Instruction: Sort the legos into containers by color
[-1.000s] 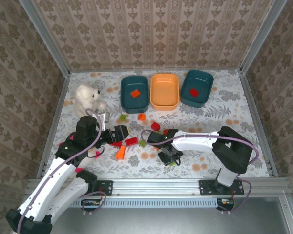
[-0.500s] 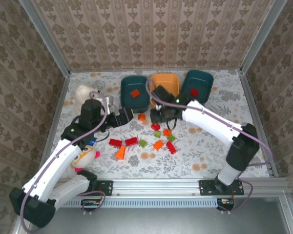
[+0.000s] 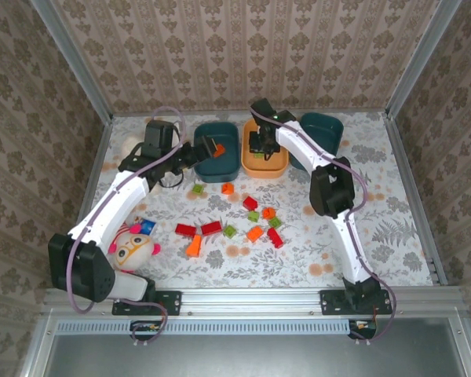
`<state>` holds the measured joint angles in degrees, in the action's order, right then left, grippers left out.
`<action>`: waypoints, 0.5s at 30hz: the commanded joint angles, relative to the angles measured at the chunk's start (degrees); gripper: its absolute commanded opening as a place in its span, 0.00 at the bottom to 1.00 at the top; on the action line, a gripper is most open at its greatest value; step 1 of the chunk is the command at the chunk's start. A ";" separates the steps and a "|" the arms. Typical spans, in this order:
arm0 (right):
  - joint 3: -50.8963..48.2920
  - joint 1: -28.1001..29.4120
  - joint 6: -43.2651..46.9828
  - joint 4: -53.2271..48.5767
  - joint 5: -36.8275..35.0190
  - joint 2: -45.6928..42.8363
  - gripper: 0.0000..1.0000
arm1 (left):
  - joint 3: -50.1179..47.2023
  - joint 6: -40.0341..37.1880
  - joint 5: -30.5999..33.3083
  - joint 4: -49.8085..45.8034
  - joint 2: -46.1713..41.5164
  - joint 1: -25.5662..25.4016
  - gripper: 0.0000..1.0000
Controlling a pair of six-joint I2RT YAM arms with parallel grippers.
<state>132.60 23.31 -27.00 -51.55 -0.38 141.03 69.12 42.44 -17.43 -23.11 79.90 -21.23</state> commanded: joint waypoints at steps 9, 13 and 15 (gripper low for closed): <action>13.30 -1.78 0.10 -8.43 4.34 8.07 0.52 | -0.57 -0.19 -0.52 -1.65 -1.39 1.03 0.96; 13.31 -1.77 0.02 -8.22 5.08 3.82 0.57 | -1.85 -0.12 -0.59 -3.19 -2.66 1.04 0.95; 13.14 -1.48 -0.16 -8.48 5.19 0.38 0.57 | -2.30 -0.65 -0.84 -5.48 -3.74 1.02 0.94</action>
<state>143.72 21.61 -27.00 -57.74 3.51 149.05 67.85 42.44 -17.58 -25.12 78.87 -20.53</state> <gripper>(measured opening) 0.566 0.946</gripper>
